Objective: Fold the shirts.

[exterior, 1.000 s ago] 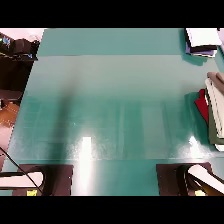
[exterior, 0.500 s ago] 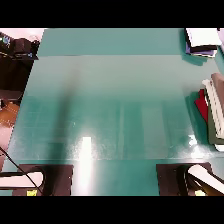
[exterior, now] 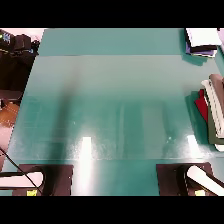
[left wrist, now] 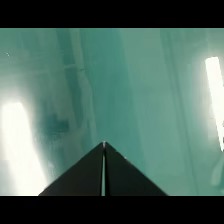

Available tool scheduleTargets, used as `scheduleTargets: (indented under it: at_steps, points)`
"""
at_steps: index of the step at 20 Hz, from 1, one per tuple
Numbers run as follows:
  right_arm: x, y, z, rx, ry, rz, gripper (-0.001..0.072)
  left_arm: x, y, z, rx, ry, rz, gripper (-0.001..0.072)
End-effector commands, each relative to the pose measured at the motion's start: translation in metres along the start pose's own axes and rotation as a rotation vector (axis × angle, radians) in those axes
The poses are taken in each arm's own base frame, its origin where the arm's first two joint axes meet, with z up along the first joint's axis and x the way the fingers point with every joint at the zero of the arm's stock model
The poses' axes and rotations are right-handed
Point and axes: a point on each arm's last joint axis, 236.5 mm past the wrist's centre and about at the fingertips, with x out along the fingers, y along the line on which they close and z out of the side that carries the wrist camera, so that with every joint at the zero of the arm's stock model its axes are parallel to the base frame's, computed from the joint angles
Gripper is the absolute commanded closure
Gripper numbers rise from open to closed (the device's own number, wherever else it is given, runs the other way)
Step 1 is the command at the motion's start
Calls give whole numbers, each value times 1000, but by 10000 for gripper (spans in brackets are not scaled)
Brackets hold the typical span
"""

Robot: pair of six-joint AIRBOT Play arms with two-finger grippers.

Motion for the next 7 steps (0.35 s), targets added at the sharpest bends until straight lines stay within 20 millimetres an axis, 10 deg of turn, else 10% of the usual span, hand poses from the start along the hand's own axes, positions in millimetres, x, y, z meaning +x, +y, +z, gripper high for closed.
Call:
scheduleTargets:
  at_steps: [1, 7]
  points:
    - [10, 71, -17, -192, 39, 101, 691, 0, 1, 8, 1, -33, 5, 673]
    - [17, 137, -34, -395, 23, 166, 692, -1, 3, 18, 1, -76, 12, 673]
